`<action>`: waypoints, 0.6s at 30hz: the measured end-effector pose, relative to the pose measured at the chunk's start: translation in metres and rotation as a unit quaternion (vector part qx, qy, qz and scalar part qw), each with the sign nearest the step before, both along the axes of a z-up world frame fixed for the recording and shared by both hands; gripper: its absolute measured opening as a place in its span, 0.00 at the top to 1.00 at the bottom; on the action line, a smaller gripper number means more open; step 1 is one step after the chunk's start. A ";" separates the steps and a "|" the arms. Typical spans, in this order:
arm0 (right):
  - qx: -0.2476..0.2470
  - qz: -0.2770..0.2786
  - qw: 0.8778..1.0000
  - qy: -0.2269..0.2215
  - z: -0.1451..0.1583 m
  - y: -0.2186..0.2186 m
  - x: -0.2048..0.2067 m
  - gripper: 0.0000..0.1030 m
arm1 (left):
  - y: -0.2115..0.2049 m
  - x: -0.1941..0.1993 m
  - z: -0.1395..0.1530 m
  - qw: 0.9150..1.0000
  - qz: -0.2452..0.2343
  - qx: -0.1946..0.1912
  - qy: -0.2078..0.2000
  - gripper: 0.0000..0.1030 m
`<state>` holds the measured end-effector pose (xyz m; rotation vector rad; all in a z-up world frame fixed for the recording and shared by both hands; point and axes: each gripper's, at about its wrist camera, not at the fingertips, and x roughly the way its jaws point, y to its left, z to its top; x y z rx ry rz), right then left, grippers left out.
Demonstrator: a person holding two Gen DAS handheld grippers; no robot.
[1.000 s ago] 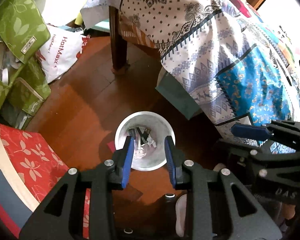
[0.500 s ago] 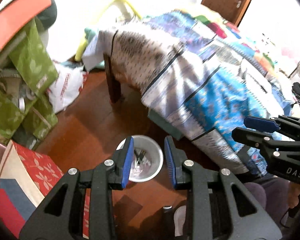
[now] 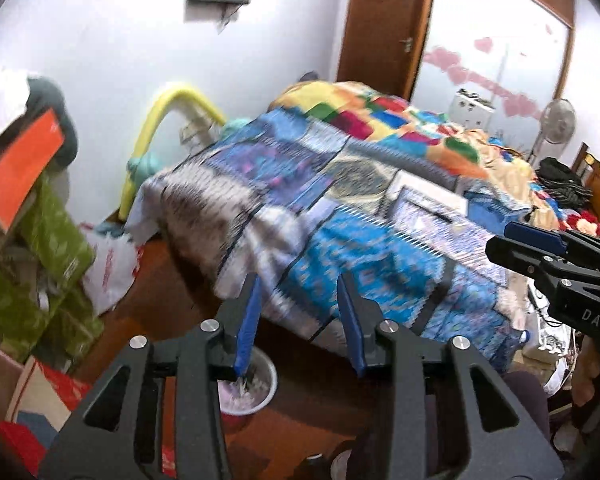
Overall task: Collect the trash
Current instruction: 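Move both tools back up over the items on the bed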
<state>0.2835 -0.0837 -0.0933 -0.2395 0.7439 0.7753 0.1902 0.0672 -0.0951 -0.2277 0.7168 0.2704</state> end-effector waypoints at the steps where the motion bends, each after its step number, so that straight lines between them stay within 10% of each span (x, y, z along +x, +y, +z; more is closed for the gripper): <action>1: 0.003 -0.010 1.000 -0.007 0.004 -0.009 0.002 0.58 | -0.008 0.005 0.005 1.000 -0.006 0.003 -0.005 0.59; 8: 0.017 -0.096 0.994 -0.056 0.022 -0.069 0.024 0.23 | -0.056 0.040 0.029 0.999 -0.036 0.013 -0.036 0.20; 18: 0.012 -0.169 0.985 -0.038 0.005 -0.120 0.072 0.21 | -0.100 0.109 0.026 0.996 -0.088 0.018 -0.028 0.19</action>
